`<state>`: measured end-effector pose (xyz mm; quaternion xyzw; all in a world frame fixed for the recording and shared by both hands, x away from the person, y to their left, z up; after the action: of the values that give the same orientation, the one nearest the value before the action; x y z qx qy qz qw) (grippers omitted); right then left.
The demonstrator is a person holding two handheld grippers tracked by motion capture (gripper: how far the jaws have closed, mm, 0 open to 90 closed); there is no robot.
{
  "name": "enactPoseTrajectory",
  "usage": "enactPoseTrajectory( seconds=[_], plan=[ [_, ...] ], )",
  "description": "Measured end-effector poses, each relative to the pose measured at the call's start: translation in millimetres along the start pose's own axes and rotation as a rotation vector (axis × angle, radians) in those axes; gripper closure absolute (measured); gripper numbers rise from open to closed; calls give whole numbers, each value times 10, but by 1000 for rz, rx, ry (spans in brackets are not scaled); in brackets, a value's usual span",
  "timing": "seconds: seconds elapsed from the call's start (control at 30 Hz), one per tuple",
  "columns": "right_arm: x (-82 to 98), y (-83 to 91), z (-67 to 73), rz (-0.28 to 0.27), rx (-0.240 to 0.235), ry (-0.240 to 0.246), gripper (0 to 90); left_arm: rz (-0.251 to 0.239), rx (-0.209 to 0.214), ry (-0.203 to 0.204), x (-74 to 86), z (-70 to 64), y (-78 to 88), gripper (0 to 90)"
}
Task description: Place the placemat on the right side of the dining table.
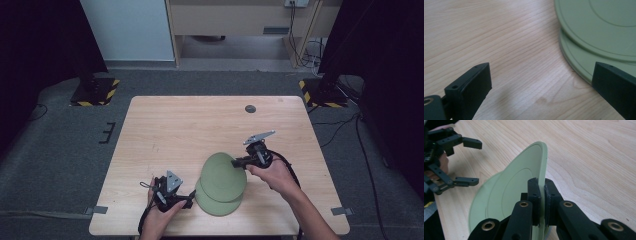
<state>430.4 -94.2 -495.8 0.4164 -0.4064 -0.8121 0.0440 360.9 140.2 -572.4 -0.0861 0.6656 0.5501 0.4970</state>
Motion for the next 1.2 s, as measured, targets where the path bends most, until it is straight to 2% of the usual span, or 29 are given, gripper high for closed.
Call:
enactPoseTrajectory(
  seconds=[0.17,0.67,0.97,1.17,1.2],
  plan=[
    [-44,62,12,-13,1,2,856,8,-15,21,27,78,13,23],
    [-242,319,-53,-110,28,-28,857,34,-47,58,98,238,25,23],
    [-367,472,-123,-185,64,-40,857,61,-63,69,163,295,1,23],
    [-449,542,-213,-229,110,-63,857,63,-67,74,169,312,-2,23],
    [-474,557,-257,-240,129,-76,858,65,-69,76,174,315,-5,23]
  ],
)
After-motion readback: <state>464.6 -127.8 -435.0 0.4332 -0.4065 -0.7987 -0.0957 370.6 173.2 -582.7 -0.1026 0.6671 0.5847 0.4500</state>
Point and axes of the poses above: each handheld gripper's, and its own axes: y roughly backward along the jaws, x roughly out of its underside, z roughly to its left, the point moved 7 cm from there along -y, roughly forward along the jaws, and after that the axes turned 4 degrees about -y, right-handed, at the moved point
